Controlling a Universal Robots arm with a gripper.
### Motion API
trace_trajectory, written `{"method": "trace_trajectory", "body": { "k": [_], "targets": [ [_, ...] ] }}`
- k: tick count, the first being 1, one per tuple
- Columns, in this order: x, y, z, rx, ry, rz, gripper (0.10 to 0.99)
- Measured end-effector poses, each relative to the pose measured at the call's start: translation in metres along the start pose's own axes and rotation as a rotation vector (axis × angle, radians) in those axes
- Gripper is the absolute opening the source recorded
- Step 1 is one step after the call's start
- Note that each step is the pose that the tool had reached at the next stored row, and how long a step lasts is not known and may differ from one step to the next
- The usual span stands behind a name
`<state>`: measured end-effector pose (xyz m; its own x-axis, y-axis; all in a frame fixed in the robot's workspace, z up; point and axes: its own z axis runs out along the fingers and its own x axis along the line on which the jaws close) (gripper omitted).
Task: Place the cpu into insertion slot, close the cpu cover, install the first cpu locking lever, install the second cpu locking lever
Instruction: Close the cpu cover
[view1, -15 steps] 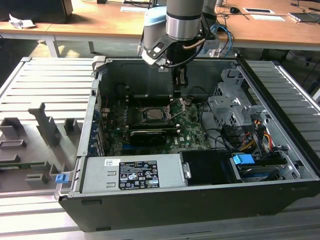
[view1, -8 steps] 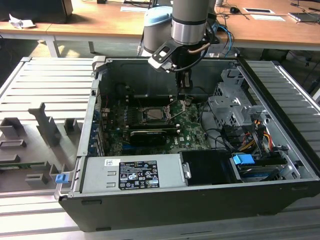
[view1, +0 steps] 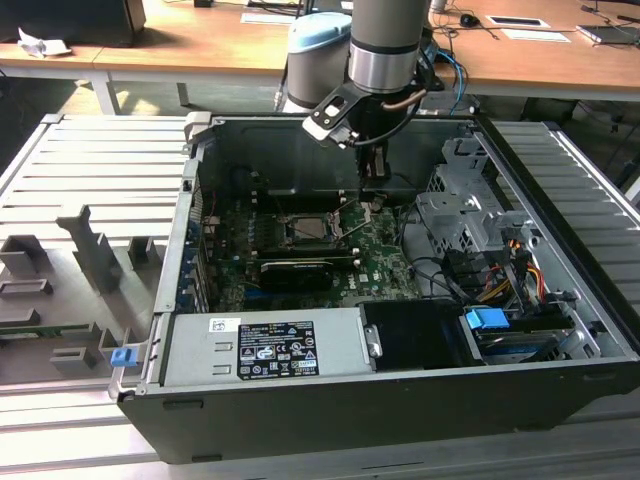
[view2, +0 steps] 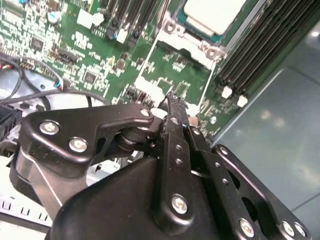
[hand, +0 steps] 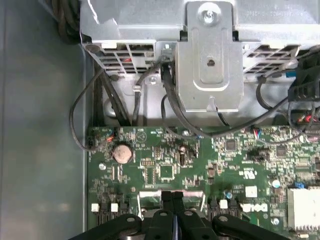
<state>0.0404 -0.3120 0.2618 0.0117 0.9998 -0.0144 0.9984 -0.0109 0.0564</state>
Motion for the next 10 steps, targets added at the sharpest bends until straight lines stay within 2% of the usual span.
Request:
{"method": "trace_trajectory", "body": {
  "k": [2,3,7,10],
  "targets": [
    [0.0001,0.0071,0.0009,0.003,0.0001,-0.001,0.106],
    [0.0002,0.0133,0.0021,0.007,0.0002,-0.005,0.106],
    [0.0004,0.0238,0.009,0.012,0.001,-0.019,0.106],
    [0.0005,0.0258,0.0135,0.017,0.001,-0.021,0.106]
  ]
}}
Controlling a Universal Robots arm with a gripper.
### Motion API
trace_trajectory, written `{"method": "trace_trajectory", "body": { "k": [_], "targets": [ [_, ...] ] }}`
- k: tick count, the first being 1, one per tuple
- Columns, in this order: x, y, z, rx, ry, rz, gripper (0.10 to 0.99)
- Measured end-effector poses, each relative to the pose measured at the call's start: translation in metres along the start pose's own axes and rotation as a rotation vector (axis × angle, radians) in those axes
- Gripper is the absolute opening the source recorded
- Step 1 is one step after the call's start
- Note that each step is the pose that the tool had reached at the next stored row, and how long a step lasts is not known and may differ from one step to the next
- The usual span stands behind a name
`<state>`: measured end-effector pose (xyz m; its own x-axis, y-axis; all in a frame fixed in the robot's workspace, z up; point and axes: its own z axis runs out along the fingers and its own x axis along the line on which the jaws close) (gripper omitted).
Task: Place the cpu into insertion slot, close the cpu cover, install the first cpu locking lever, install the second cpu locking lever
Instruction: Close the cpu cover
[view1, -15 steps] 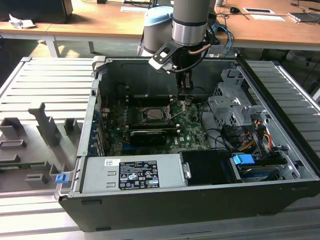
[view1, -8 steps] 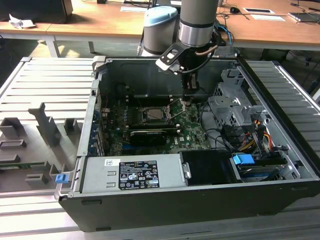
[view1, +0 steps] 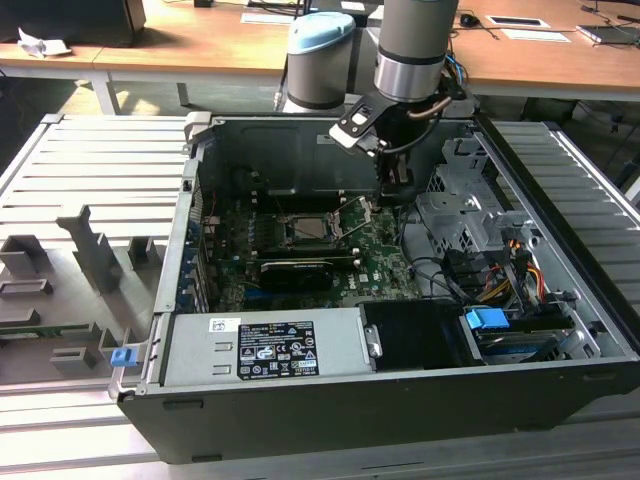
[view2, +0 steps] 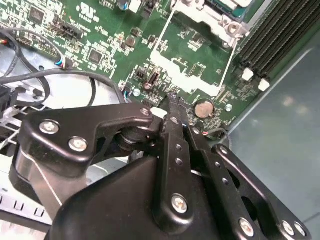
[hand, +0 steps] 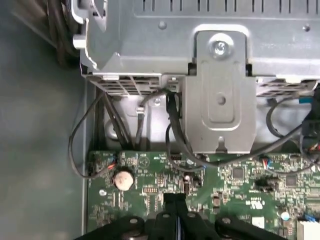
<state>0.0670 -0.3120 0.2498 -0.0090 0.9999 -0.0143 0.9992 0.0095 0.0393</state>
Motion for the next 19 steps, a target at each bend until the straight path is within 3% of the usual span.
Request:
{"method": "trace_trajectory", "body": {
  "k": [4,8,19],
  "targets": [
    [-0.0003,-0.0011,0.0031,0.012,0.0,-0.002,0.106],
    [-0.0003,-0.0047,-0.0012,0.012,0.0003,-0.003,0.106],
    [-0.0002,-0.022,-0.002,0.012,0.0002,-0.003,0.106]
  ]
}}
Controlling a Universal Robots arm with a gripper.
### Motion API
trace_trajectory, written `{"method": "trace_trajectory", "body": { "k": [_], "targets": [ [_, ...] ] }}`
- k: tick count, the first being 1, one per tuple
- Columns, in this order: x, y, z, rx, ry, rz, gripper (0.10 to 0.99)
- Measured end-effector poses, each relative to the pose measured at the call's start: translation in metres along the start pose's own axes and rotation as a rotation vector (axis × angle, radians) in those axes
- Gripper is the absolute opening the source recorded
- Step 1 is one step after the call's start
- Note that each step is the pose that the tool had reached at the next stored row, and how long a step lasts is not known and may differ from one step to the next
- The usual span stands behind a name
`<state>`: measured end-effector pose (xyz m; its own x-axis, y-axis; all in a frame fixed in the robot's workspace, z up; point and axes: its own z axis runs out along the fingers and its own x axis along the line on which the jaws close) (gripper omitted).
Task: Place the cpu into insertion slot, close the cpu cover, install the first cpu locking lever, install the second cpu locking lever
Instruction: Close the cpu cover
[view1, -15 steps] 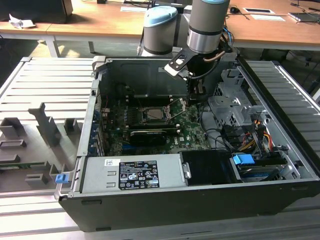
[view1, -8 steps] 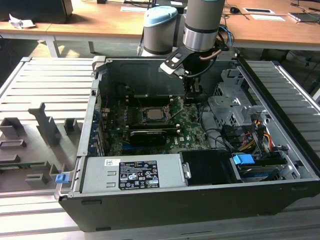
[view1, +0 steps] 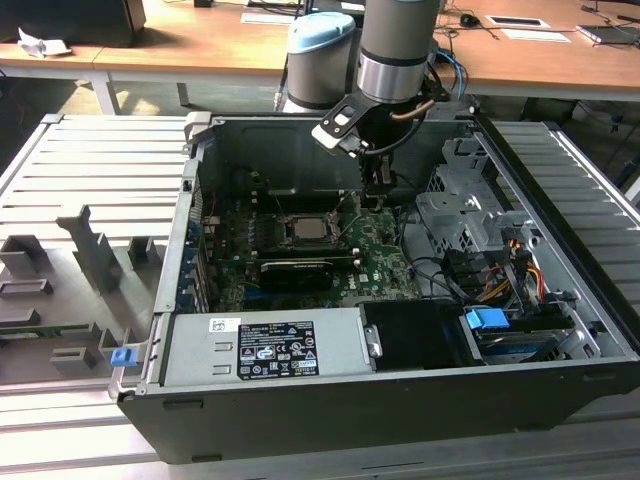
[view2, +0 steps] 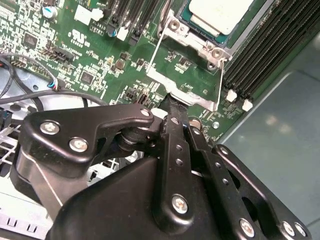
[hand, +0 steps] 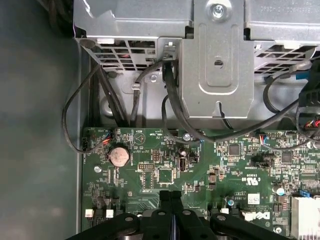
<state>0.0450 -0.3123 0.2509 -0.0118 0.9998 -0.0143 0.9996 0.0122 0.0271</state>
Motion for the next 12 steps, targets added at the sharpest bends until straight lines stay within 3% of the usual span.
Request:
{"method": "trace_trajectory", "body": {
  "k": [7,12],
  "targets": [
    [0.0001,-0.0066,-0.0002,0.0,0.0,0.0,0.106],
    [0.0001,-0.0076,-0.0002,0.0,0.0001,0.0,0.106]
  ]
}}
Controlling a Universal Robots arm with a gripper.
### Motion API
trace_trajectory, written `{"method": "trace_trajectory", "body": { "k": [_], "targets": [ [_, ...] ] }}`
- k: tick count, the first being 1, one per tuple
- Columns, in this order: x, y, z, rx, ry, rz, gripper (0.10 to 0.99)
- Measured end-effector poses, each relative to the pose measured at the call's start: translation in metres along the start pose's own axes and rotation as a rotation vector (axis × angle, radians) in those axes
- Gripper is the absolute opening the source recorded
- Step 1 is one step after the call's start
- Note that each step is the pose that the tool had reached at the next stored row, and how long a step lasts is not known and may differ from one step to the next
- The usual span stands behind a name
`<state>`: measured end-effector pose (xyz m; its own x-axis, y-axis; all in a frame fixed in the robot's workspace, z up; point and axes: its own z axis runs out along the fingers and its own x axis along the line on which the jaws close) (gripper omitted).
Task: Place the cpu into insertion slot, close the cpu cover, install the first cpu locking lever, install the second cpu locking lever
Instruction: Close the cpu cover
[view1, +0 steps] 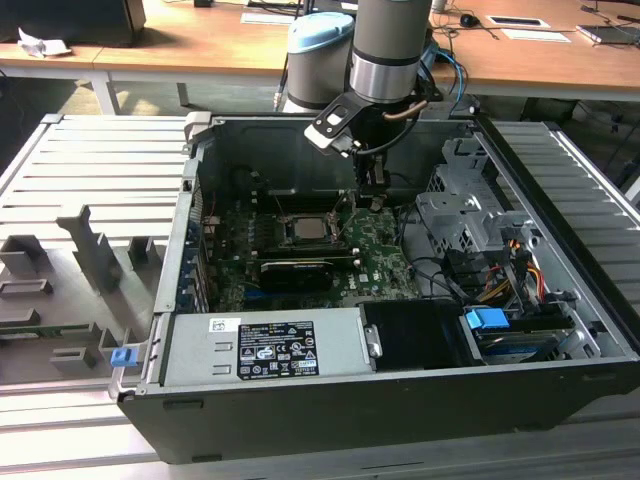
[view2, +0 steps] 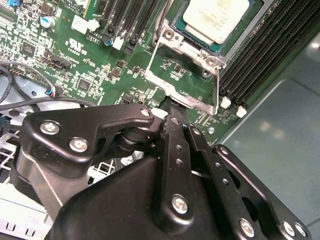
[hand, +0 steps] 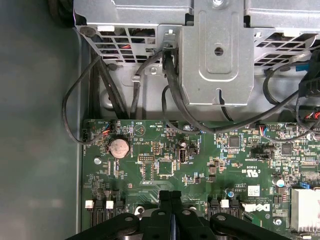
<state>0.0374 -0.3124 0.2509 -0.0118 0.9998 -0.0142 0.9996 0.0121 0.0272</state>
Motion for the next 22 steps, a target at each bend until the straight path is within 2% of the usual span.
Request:
{"method": "trace_trajectory", "body": {
  "k": [22],
  "targets": [
    [0.0001,-0.0051,-0.0001,0.0,0.0,0.0,0.106]
  ]
}}
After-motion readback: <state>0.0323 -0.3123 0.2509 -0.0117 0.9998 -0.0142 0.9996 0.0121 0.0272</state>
